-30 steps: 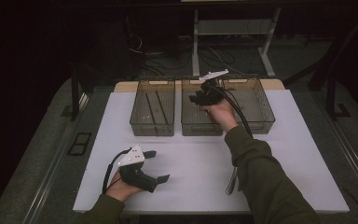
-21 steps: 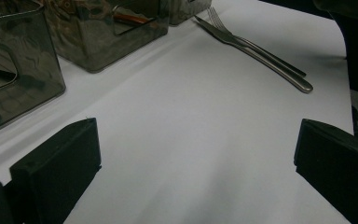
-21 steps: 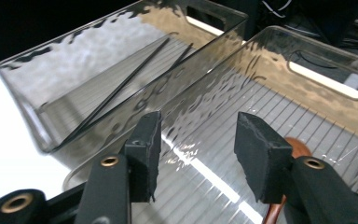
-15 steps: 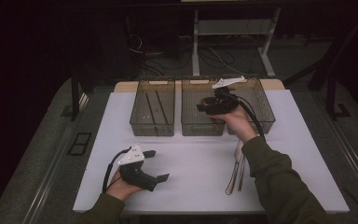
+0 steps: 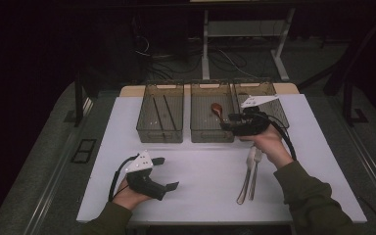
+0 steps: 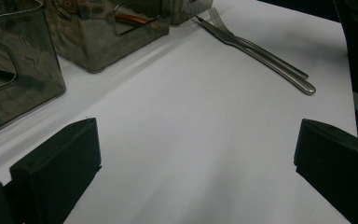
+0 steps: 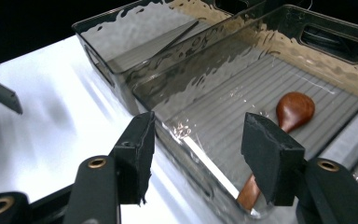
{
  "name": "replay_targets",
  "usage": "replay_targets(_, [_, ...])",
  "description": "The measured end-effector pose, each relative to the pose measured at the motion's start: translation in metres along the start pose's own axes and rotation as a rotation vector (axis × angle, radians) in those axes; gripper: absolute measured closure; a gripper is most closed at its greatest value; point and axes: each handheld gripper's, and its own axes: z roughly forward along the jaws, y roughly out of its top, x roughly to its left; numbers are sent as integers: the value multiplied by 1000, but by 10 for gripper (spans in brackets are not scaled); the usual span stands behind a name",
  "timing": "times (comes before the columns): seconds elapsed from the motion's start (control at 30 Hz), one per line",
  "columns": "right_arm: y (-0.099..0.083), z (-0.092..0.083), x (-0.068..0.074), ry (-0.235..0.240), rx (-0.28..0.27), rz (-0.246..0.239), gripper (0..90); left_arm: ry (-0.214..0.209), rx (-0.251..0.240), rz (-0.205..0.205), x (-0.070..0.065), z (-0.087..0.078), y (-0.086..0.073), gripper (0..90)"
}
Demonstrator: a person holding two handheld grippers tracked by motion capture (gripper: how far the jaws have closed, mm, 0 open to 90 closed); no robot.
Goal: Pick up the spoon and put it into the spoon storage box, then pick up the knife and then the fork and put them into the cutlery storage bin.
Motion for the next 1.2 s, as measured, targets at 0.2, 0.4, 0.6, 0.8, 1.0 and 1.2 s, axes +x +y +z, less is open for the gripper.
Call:
replay_targets(0.2, [-14, -17, 0, 5, -11, 13, 428, -2, -2, -1, 1, 0, 0, 0])
replay_targets(0.4, [-29, -32, 1, 6, -7, 12, 425, -1, 0, 0, 0, 0, 0, 0])
replay_targets(0.6, [-47, -45, -1, -25, 20, 3, 425, 11, 5, 5, -2, -1, 0, 0])
replay_targets(0.8, [-64, -51, -9, -48, 54, 27, 487, 19, 8, 7, -2, -3, 0, 0])
replay_targets(1.0, [-77, -53, -12, -56, 98, 35, 574, 20, 8, 6, -3, -4, -1, 0])
replay_targets(1.2, [-88, -50, -14, -72, 138, 24, 712, 18, 9, 7, -3, -3, -1, 0])
